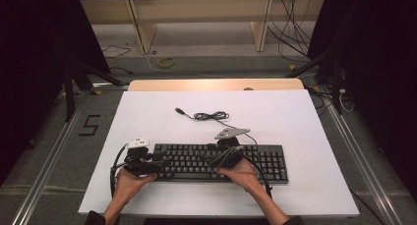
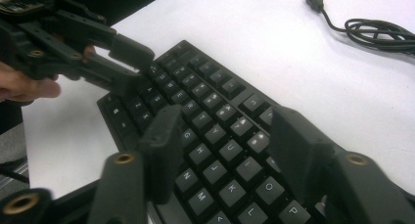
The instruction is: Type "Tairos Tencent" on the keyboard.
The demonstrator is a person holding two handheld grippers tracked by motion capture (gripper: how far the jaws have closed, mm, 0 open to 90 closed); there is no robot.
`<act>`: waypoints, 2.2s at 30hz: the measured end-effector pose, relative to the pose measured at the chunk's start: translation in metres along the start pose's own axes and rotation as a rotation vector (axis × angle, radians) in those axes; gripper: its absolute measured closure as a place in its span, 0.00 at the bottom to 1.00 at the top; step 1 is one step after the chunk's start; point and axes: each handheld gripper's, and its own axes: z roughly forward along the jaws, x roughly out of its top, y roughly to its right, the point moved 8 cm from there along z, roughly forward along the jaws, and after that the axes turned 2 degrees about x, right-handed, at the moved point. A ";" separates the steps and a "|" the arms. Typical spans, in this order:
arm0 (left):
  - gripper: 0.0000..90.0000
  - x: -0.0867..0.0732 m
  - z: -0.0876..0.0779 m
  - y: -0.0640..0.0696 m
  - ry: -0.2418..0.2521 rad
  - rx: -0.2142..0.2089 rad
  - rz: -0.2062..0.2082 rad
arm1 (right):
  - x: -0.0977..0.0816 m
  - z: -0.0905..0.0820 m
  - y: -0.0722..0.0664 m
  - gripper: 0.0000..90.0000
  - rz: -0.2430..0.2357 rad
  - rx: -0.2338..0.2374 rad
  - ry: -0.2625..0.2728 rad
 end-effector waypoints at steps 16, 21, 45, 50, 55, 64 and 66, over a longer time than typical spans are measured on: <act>0.32 0.006 -0.006 0.011 0.091 -0.050 0.027 | -0.004 0.002 0.008 0.83 -0.001 -0.021 -0.028; 0.31 0.007 -0.007 0.013 0.109 -0.059 0.021 | -0.006 0.005 0.009 0.93 0.000 -0.030 -0.039; 0.30 0.008 -0.013 0.016 0.137 -0.066 0.022 | -0.019 0.021 0.015 1.00 -0.008 -0.065 -0.121; 0.30 0.008 -0.013 0.016 0.136 -0.068 0.022 | -0.020 0.023 0.015 1.00 -0.008 -0.062 -0.125; 0.30 0.008 -0.013 0.016 0.135 -0.068 0.023 | -0.021 0.025 0.016 1.00 -0.009 -0.067 -0.127; 0.30 0.007 -0.012 0.016 0.128 -0.070 0.024 | -0.023 0.027 0.016 1.00 -0.006 -0.066 -0.136; 0.30 0.007 -0.012 0.016 0.128 -0.069 0.024 | -0.024 0.027 0.016 1.00 -0.004 -0.065 -0.138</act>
